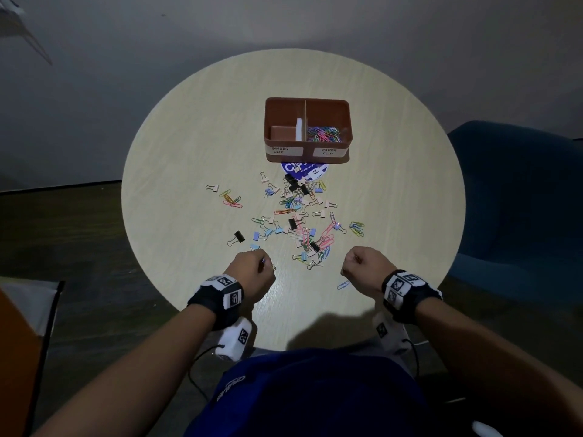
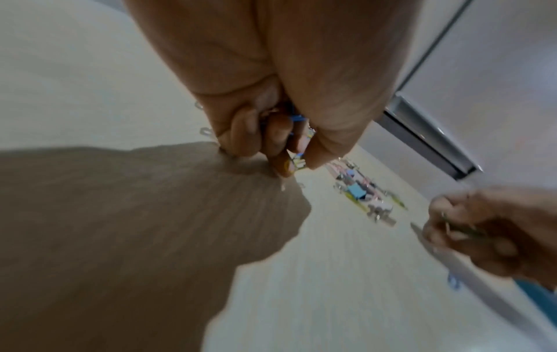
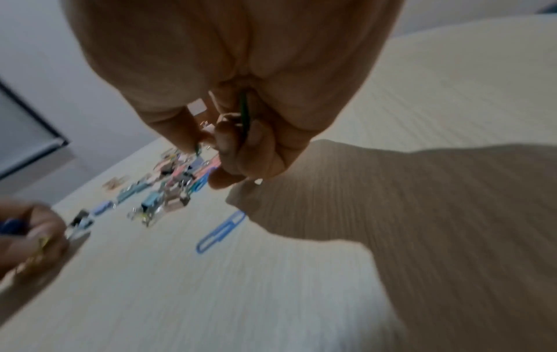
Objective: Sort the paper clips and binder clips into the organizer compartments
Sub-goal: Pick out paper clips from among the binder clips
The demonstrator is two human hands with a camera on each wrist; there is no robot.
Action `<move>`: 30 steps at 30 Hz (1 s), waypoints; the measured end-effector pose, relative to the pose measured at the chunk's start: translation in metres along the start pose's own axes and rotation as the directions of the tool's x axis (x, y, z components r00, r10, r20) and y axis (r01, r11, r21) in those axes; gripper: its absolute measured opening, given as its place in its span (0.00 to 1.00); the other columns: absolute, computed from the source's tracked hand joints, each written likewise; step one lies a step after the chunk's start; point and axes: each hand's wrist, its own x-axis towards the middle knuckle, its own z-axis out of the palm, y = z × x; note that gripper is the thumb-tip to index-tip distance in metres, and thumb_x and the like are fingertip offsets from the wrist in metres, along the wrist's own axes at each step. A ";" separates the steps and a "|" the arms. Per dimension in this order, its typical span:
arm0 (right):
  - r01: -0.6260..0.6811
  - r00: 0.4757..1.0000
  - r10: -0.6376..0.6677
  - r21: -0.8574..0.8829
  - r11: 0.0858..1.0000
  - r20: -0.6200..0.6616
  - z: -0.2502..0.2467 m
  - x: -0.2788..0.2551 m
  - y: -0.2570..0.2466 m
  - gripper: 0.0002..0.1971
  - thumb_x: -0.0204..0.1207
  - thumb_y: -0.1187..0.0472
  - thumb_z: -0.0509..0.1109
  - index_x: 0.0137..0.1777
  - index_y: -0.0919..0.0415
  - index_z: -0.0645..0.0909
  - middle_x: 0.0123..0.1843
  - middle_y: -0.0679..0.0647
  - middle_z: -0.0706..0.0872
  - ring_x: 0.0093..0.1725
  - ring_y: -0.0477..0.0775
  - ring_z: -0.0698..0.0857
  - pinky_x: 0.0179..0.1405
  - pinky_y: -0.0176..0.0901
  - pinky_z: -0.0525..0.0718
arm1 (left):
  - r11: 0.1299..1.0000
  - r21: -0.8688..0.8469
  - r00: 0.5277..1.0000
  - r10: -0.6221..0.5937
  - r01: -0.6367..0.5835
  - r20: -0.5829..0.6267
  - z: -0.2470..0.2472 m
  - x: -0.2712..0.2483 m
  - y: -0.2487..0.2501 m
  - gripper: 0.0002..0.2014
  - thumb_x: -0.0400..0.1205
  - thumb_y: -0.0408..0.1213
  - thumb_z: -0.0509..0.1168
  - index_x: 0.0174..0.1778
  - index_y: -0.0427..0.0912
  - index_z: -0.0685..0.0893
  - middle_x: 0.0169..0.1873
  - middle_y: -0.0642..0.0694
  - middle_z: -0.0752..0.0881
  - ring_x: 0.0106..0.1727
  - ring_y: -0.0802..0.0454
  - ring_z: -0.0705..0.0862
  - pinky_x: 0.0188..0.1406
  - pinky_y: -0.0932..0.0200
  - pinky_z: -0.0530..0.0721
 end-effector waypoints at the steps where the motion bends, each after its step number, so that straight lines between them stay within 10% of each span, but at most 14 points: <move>1: -0.003 1.000 0.002 0.050 0.999 0.020 -0.001 0.001 0.002 0.05 0.68 0.56 0.67 0.36 0.57 0.80 0.37 0.54 0.90 0.38 0.57 0.88 0.40 0.54 0.86 | 0.997 -0.079 1.000 -0.022 0.023 0.012 0.000 -0.001 0.003 0.07 0.79 0.43 0.60 0.38 0.49 0.81 0.33 0.49 0.88 0.32 0.48 0.87 0.28 0.55 0.85; 6: -0.120 0.990 0.073 0.462 0.878 0.119 -0.002 0.003 0.006 0.13 0.77 0.76 0.58 0.54 0.64 0.79 0.32 0.63 0.81 0.23 0.55 0.76 0.23 0.42 0.71 | 0.966 -0.256 0.995 -0.018 0.042 0.096 -0.003 0.002 0.010 0.03 0.77 0.43 0.64 0.41 0.51 0.83 0.36 0.49 0.90 0.32 0.48 0.87 0.31 0.53 0.87; 10: -0.181 0.977 0.098 0.488 0.854 0.191 -0.003 0.005 0.005 0.13 0.76 0.78 0.56 0.44 0.68 0.82 0.30 0.60 0.79 0.26 0.52 0.76 0.21 0.37 0.65 | 0.981 -0.194 0.993 -0.010 0.032 0.114 -0.003 0.013 0.006 0.05 0.81 0.42 0.65 0.47 0.55 0.85 0.44 0.54 0.89 0.46 0.52 0.87 0.45 0.58 0.84; 14: 0.042 0.981 -0.056 0.078 0.996 0.184 -0.008 0.000 0.005 0.04 0.71 0.62 0.68 0.43 0.54 0.83 0.28 0.47 0.82 0.26 0.45 0.77 0.26 0.39 0.76 | 0.970 -0.228 0.988 -0.053 0.086 0.147 -0.001 0.022 0.005 0.07 0.83 0.40 0.63 0.46 0.54 0.87 0.46 0.55 0.89 0.46 0.52 0.85 0.49 0.57 0.81; 20: 0.298 0.928 -0.171 -0.382 0.875 0.331 -0.004 0.009 0.009 0.07 0.72 0.58 0.76 0.44 0.46 0.81 0.30 0.45 0.76 0.34 0.50 0.78 0.41 0.48 0.82 | 0.930 -0.345 0.985 -0.081 0.129 0.150 -0.003 0.025 0.020 0.08 0.79 0.34 0.64 0.36 0.45 0.85 0.31 0.56 0.88 0.34 0.53 0.82 0.39 0.59 0.79; 24: 0.323 0.922 -0.178 -0.427 0.844 0.345 -0.007 0.009 0.011 0.13 0.72 0.56 0.74 0.31 0.42 0.74 0.30 0.44 0.77 0.35 0.49 0.79 0.41 0.51 0.83 | 0.910 -0.394 0.987 -0.080 0.129 0.140 -0.001 0.025 0.026 0.09 0.80 0.40 0.68 0.43 0.37 0.85 0.26 0.54 0.84 0.30 0.56 0.81 0.32 0.62 0.75; 30: 0.173 0.981 -0.164 -0.079 0.982 0.103 -0.010 0.009 0.011 0.06 0.75 0.58 0.71 0.38 0.50 0.78 0.34 0.48 0.85 0.31 0.48 0.80 0.34 0.42 0.81 | 0.889 -0.438 0.981 -0.056 0.134 0.186 0.002 0.028 0.028 0.11 0.76 0.36 0.74 0.33 0.45 0.78 0.32 0.44 0.86 0.25 0.52 0.80 0.28 0.63 0.78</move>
